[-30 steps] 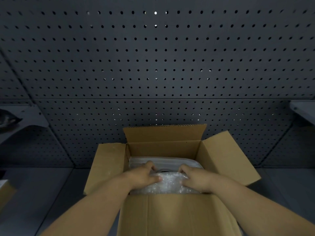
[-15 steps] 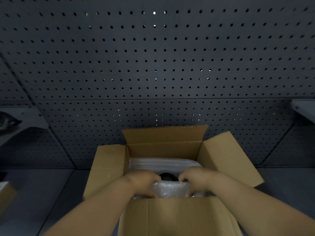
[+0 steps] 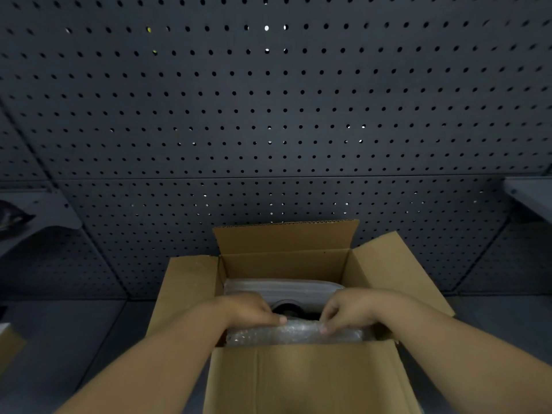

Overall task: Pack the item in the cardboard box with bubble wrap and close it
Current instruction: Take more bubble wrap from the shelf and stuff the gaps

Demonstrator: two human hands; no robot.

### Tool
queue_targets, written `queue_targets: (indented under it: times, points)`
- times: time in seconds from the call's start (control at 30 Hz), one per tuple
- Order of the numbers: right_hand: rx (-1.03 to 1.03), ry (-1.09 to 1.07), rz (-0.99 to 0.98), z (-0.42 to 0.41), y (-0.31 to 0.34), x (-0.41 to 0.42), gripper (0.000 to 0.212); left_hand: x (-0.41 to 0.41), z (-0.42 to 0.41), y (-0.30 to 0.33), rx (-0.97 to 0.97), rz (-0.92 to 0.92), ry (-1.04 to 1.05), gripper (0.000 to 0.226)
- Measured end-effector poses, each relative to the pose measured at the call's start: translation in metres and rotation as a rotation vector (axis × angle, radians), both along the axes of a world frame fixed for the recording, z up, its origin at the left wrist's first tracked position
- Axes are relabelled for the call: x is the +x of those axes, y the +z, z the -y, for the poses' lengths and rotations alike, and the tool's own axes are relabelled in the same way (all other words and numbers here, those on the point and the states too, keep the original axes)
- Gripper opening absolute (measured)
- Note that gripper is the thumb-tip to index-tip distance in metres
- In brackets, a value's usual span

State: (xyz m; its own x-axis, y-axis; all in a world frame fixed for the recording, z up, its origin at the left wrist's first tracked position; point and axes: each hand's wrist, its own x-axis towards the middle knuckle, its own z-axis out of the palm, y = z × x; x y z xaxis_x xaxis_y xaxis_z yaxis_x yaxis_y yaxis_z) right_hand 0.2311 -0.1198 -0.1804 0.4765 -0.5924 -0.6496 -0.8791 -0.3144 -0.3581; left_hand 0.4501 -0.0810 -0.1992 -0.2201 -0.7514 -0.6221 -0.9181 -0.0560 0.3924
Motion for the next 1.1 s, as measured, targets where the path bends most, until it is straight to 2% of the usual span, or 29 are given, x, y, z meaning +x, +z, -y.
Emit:
queue_targets:
  times: [0.1, 0.23, 0.33, 0.53, 0.7, 0.87, 1.0, 1.1]
  points:
    - [-0.012, -0.006, -0.001, 0.001, -0.002, 0.000, 0.044, 0.002, 0.002, -0.001, -0.102, -0.031, 0.001, 0.047]
    - [-0.045, -0.019, -0.025, 0.001, -0.007, 0.003, 0.060, 0.001, 0.004, -0.005, -0.138, 0.032, -0.026, 0.067]
    - [0.000, -0.013, -0.034, 0.001, -0.008, 0.006, 0.051, 0.000, 0.004, -0.006, -0.078, 0.074, -0.054, 0.072]
    - [-0.056, -0.025, 0.026, -0.001, -0.017, 0.013, 0.039, -0.011, 0.000, -0.002, -0.116, 0.127, -0.180, 0.049]
    - [-0.102, 0.030, 0.027, -0.005, -0.021, 0.021, 0.027, -0.018, -0.002, -0.007, -0.170, 0.185, -0.278, 0.041]
    - [-0.219, 0.168, -0.077, -0.010, -0.024, 0.027, 0.034, -0.024, -0.006, -0.011, -0.244, 0.300, -0.380, 0.039]
    - [-0.218, 0.210, -0.106, -0.010, -0.023, 0.022, 0.038, -0.021, -0.004, -0.009, -0.228, 0.284, -0.373, 0.043]
    - [-0.219, 0.265, -0.149, -0.006, -0.024, 0.016, 0.017, -0.016, -0.001, -0.006, -0.208, 0.228, -0.339, 0.043]
